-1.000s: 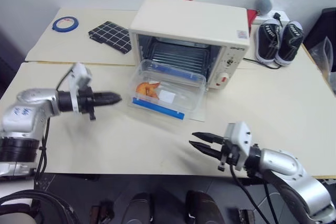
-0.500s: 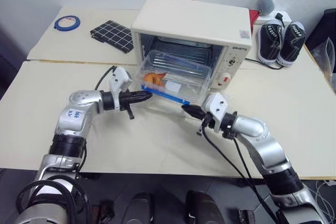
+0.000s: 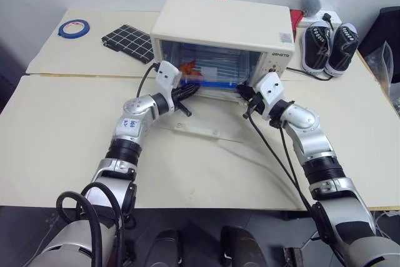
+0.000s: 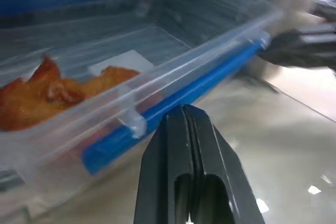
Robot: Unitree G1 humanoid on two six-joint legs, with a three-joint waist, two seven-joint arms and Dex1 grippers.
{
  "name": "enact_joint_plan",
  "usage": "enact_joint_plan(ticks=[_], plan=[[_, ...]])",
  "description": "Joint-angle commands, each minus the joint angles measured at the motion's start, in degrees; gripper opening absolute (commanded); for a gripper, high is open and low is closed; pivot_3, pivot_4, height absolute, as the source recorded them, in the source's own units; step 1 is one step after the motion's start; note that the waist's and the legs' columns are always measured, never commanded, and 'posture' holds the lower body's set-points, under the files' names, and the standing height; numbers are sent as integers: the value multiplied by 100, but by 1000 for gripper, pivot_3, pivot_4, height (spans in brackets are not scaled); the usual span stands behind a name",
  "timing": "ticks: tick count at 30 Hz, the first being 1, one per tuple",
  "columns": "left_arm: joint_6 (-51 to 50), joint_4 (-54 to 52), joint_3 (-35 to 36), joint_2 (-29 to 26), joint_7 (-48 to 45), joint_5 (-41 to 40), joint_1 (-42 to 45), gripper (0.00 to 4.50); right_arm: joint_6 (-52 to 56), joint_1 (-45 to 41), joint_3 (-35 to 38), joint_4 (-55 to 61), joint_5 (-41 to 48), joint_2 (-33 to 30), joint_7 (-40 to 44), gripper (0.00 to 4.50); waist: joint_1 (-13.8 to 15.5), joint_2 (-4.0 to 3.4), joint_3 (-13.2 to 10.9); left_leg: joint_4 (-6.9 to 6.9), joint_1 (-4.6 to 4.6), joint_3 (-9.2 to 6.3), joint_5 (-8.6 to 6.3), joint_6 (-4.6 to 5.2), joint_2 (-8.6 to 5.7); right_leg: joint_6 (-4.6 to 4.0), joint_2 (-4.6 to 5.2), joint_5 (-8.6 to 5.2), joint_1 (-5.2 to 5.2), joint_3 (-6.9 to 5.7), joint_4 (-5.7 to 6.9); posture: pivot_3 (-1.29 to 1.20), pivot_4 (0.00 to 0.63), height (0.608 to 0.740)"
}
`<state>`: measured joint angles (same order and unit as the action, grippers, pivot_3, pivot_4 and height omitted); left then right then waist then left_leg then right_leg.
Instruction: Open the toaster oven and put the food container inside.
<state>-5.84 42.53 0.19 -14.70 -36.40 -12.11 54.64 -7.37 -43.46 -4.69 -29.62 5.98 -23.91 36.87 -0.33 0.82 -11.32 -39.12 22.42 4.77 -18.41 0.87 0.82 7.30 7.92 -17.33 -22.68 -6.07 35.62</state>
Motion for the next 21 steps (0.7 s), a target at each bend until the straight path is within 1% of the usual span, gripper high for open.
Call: enact_joint_plan(ticks=[1, 4, 7, 8, 10, 11, 12, 14, 15, 16, 18, 21], plan=[[97, -204, 106, -115, -244, -34, -47, 0, 57, 236, 197, 683, 347, -62, 385, 16, -10, 0, 0, 2, -1, 3, 0, 0, 1, 0, 0, 0, 0, -2, 0, 0, 150, 740], [-38, -570, 124, -300, -558, -125, -285, 0, 439, 593, 256, 1350, 659, -167, 743, 16, -24, 0, 0, 3, -1, 5, 0, 0, 2, 0, 0, 0, -2, -6, -1, 0, 150, 740], [-469, -1305, 271, -745, -969, -364, -743, 0, 825, 1241, 348, 2337, 1039, -514, 1199, 16, -10, -1, 0, 1, -1, 2, 0, 0, 4, 0, 1, 0, -2, -6, 1, 0, 150, 740], [-735, -1776, 452, -1000, -1288, -680, -1008, 382, 971, 1570, 447, 2624, 1178, -729, 1375, 0, -7, -1, 0, 1, 1, 1, 0, 0, 5, 0, 3, 0, -3, -5, 0, 0, 150, 740], [-896, -2518, 696, -1539, -1921, -1071, -1559, 777, 1072, 2073, 639, 2801, 1266, -1075, 1567, 0, -7, -1, 0, 3, -1, -13, -1, -1, 14, 0, 3, 0, -2, -4, -1, 0, 150, 740], [-869, -2748, 737, -1751, -2208, -1170, -1793, 1120, 1101, 2219, 685, 2808, 1247, -1202, 1616, 0, -9, -1, 0, 3, -1, -19, -2, -2, 13, 0, 4, 0, -3, -3, -2, 0, 150, 740], [-633, -2916, 906, -1887, -2539, -1362, -2053, 1406, 1022, 2326, 689, 2732, 1176, -1322, 1694, 0, -1, -1, 0, 3, -3, -22, -3, -2, 14, 0, 4, 0, -2, -2, -3, 0, 150, 740], [-569, -3141, 1169, -2255, -2993, -1595, -2522, 1996, 942, 2441, 692, 2465, 1094, -1449, 1809, 0, 6, -3, -1, 1, -11, -22, -3, -1, 18, -1, 11, 0, 1, 2, 2, 0, 150, 740], [-619, -3231, 1286, -2429, -3138, -1670, -2724, 2360, 844, 2439, 687, 2240, 1059, -1449, 1858, 0, 4, -3, -1, 0, -20, -22, -2, -1, 20, -2, 13, 1, 10, 2, 3, 0, 150, 740], [-709, -3303, 1399, -2613, -3280, -1750, -2932, 2634, 768, 2403, 653, 1976, 1001, -1435, 1903, 0, 3, -3, -1, 0, -27, -21, -2, -1, 20, -3, 13, 2, 17, 1, 2, 0, 150, 740], [-770, -3389, 1622, -2875, -3560, -1941, -3296, 3290, 476, 2260, 459, 1492, 773, -1398, 2045, 0, -4, -5, -2, 1, -32, -29, -3, 0, 24, -5, 12, 2, 18, 3, 4, 0, 150, 740], [-725, -3452, 1795, -3051, -3648, -2001, -3629, 4206, 176, 1935, 354, 890, 720, -1071, 2129, 0, 2, -7, -4, 4, -26, -30, -4, 1, 26, -5, 13, 2, 10, 5, 2, 0, 150, 740]])
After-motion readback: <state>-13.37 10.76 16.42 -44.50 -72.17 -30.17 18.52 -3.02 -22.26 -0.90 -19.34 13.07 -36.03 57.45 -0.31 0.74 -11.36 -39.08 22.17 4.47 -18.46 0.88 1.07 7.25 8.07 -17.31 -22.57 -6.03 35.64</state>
